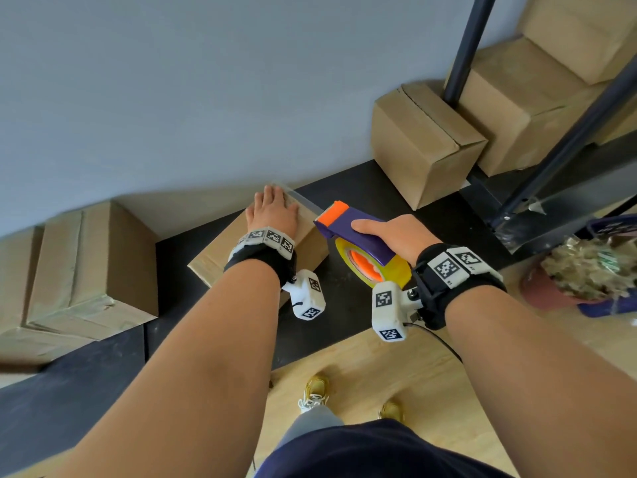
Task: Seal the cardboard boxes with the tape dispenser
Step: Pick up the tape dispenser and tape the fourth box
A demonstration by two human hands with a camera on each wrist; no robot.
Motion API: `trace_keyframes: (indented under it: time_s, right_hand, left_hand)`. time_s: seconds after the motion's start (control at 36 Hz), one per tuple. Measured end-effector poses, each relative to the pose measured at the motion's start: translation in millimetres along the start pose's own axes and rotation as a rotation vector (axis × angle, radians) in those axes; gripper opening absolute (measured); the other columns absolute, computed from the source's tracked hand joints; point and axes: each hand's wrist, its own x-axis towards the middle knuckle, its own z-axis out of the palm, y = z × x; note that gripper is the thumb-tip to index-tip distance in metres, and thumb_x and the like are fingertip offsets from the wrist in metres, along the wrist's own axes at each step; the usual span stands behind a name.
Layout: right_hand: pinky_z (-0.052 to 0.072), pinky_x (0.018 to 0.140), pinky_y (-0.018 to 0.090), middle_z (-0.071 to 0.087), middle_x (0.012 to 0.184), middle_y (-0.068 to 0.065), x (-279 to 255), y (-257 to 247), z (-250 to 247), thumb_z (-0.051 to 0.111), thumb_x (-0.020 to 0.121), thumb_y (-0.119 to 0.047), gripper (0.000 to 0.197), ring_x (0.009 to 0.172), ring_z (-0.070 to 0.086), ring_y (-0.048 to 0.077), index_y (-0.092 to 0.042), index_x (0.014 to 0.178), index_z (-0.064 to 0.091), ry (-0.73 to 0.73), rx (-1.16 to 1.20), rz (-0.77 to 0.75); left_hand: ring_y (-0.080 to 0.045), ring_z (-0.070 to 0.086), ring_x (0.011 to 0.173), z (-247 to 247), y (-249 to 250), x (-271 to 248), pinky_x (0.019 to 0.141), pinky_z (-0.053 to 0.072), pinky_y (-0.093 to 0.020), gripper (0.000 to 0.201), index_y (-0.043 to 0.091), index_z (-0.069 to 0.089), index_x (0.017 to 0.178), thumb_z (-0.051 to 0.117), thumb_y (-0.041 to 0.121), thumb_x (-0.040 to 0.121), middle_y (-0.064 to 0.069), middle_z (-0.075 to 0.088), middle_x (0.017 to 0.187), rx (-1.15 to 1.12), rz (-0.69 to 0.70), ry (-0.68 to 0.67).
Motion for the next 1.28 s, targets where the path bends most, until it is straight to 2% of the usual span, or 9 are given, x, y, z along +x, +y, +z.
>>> trace_keyframes:
  time_s: [0.14,0.33,0.44,0.56,0.64,0.89,1.0,1.14,1.28]
  right_hand:
    - [0.041,0.062,0.024,0.066,0.097,0.007,-5.5,14.4,-6.3,0.067,0.083,-0.057,0.057,0.082,0.062,0.015,-0.008,0.112,0.061,-0.034,0.004,0.006]
    - [0.047,0.069,0.026,0.069,0.097,0.008,-7.2,34.3,-9.9,0.067,0.081,-0.060,0.058,0.088,0.066,0.019,-0.009,0.109,0.063,-0.082,0.024,0.048]
    - [0.043,0.063,0.025,0.067,0.095,0.006,-3.5,31.9,-3.6,0.067,0.080,-0.062,0.061,0.086,0.064,0.017,-0.010,0.110,0.061,-0.062,-0.010,0.052]
    - [0.045,0.067,0.026,0.067,0.098,0.006,1.7,30.1,5.3,0.068,0.077,-0.065,0.065,0.089,0.065,0.019,-0.011,0.113,0.059,-0.038,-0.036,0.075]
    - [0.047,0.069,0.026,0.066,0.099,0.006,4.3,27.8,10.8,0.068,0.076,-0.065,0.065,0.090,0.065,0.019,-0.012,0.113,0.058,-0.021,-0.052,0.080]
    - [0.045,0.074,0.028,0.063,0.102,0.006,11.5,8.7,14.5,0.069,0.079,-0.059,0.054,0.093,0.062,0.021,-0.014,0.103,0.053,0.005,-0.100,0.068]
    - [0.048,0.081,0.029,0.062,0.106,0.007,17.1,-1.7,13.1,0.070,0.079,-0.057,0.054,0.096,0.061,0.021,-0.013,0.106,0.053,-0.011,-0.101,0.090]
    - [0.046,0.075,0.027,0.064,0.106,0.007,24.6,-9.0,7.7,0.070,0.081,-0.055,0.053,0.089,0.061,0.018,-0.014,0.112,0.057,-0.043,-0.072,0.113]
    - [0.049,0.098,0.037,0.066,0.109,0.008,24.2,-14.4,5.5,0.066,0.086,-0.050,0.048,0.102,0.063,0.025,-0.013,0.117,0.062,-0.102,0.013,0.134]
  left_hand:
    - [-0.022,0.006,0.147,-0.9,2.2,-0.2,0.117,0.010,-0.045,0.059,0.015,0.010,0.153,0.030,0.034,0.101,-0.002,0.007,0.160,0.004,-0.001,-0.004]
    - [-0.022,0.005,0.147,-1.3,6.1,-2.7,0.117,0.009,-0.045,0.060,0.015,0.009,0.153,0.029,0.035,0.100,-0.002,0.006,0.160,0.025,-0.020,-0.023]
    - [-0.022,-0.003,0.147,-0.1,3.6,-6.2,0.118,0.004,-0.044,0.075,0.015,0.003,0.153,0.034,0.052,0.095,-0.002,-0.001,0.161,0.043,-0.003,-0.032]
    - [-0.023,-0.011,0.147,0.6,-3.7,-4.4,0.119,-0.001,-0.046,0.104,0.015,-0.004,0.153,0.044,0.073,0.082,-0.003,-0.010,0.161,0.051,0.012,-0.085]
    - [-0.024,-0.012,0.147,1.5,-4.8,-5.3,0.119,-0.001,-0.047,0.113,0.015,-0.006,0.153,0.046,0.079,0.076,-0.002,-0.011,0.161,0.054,0.018,-0.085]
    - [-0.024,-0.014,0.147,8.1,-2.4,-14.3,0.119,-0.005,-0.047,0.110,0.016,-0.007,0.153,0.045,0.077,0.078,-0.003,-0.013,0.160,0.032,0.020,-0.028]
    - [-0.024,-0.014,0.147,11.8,-1.1,-14.2,0.118,-0.007,-0.047,0.110,0.016,-0.007,0.153,0.043,0.079,0.078,-0.003,-0.013,0.160,0.048,0.016,-0.005]
    - [-0.024,-0.014,0.147,18.0,-0.8,-11.0,0.117,-0.008,-0.048,0.109,0.015,-0.008,0.153,0.036,0.081,0.079,-0.005,-0.014,0.160,0.092,0.013,0.018]
    - [-0.024,-0.015,0.147,18.0,-0.2,-9.7,0.118,-0.008,-0.048,0.108,0.015,-0.009,0.153,0.034,0.081,0.079,-0.005,-0.015,0.160,0.104,0.012,0.013]
